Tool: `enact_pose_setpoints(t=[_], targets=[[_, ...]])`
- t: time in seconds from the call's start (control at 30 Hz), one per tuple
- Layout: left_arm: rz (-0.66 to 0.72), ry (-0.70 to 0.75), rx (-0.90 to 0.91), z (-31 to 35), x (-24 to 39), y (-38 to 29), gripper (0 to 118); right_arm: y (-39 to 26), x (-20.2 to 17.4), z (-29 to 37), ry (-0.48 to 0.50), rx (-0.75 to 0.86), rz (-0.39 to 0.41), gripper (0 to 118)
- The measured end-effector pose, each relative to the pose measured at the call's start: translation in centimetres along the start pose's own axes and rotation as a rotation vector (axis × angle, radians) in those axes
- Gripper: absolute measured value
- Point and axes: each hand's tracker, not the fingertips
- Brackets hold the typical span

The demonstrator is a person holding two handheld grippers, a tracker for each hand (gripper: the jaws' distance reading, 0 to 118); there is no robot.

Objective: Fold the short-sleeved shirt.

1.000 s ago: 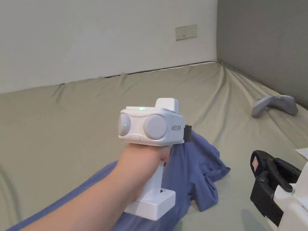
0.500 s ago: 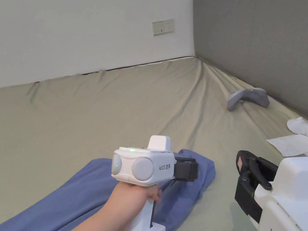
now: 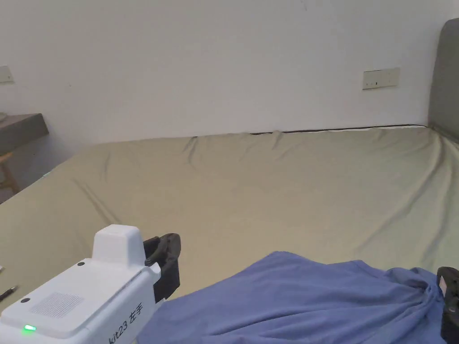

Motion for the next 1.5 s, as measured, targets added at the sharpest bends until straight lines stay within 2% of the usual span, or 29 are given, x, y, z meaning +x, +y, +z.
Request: enact_pose_setpoints(t=[0.2, 0.3, 0.37, 0.53, 0.73, 0.83, 0.97, 1.0, 1.1, 1.13, 1.27, 1.3, 1.33, 1.37, 1.43, 1.47, 1.5], targets=[[0.039, 0.166, 0.019, 2.6, -5.3, -3.8, 0, -0.6, -1.2, -0.4, 0.013, -0.02, 0.06, 0], [0.079, 0.114, -0.015, 1.1, -6.9, -4.7, 0, -0.9, -1.2, -1.0, 0.019, -0.049, 0.047, 0], [0.067, 0.131, -0.035, 0.0, -6.9, -5.7, 0, -1.3, -0.9, -1.4, 0.026, -0.08, 0.027, 0], [0.127, 0.069, -0.182, -1.8, -6.7, -7.7, 0, -1.7, -0.7, -1.6, 0.007, -0.107, 0.039, 0], [0.107, 0.055, -0.172, -1.6, -6.2, -7.4, 0, -2.1, -0.7, -1.6, 0.022, -0.137, 0.024, 0], [0.172, 0.063, -0.214, -1.3, -6.2, -6.9, 0, -2.2, -0.9, -1.6, 0.031, -0.145, 0.022, 0], [0.168, 0.071, -0.235, -2.6, -6.7, -5.2, 0, -2.0, -1.1, -1.0, 0.03, -0.145, 0.021, 0], [0.169, 0.071, -0.259, -3.5, -7.0, -5.0, 5, -2.0, -1.1, -0.9, 0.04, -0.141, 0.019, 0], [0.213, 0.047, -0.363, -8.7, -8.9, -5.5, 101, -2.3, -1.1, -1.0, 0.051, -0.17, 0.006, 0], [0.203, 0.036, -0.41, -10.8, -9.4, -6.1, 118, -2.4, -1.2, -1.1, 0.048, -0.177, 0.02, 0], [0.234, 0.077, -0.563, -17.8, -11.0, -10.2, 98, -2.6, -1.1, -1.1, 0.042, -0.192, 0.019, 0], [0.238, 0.104, -0.624, -19.1, -11.1, -11.5, 91, -2.6, -1.0, -1.1, 0.039, -0.195, 0.013, 1], [0.236, 0.113, -0.671, -20.4, -11.4, -12.9, 78, -2.6, -1.0, -1.2, 0.037, -0.198, 0.01, 1], [0.239, 0.118, -0.702, -21.5, -11.6, -14.2, 72, -2.6, -0.9, -1.2, 0.033, -0.2, 0.01, 1], [0.222, 0.117, -0.745, -22.3, -11.1, -15.9, 68, -2.7, -0.7, -1.3, 0.024, -0.207, 0.009, 0], [0.153, 0.15, -0.687, -21.8, -10.6, -15.9, 67, -2.8, -0.6, -1.4, 0.02, -0.213, 0.009, 1], [0.087, 0.116, -0.662, -21.2, -9.9, -15.7, 66, -2.9, -0.5, -1.5, 0.016, -0.221, 0.004, 1]])
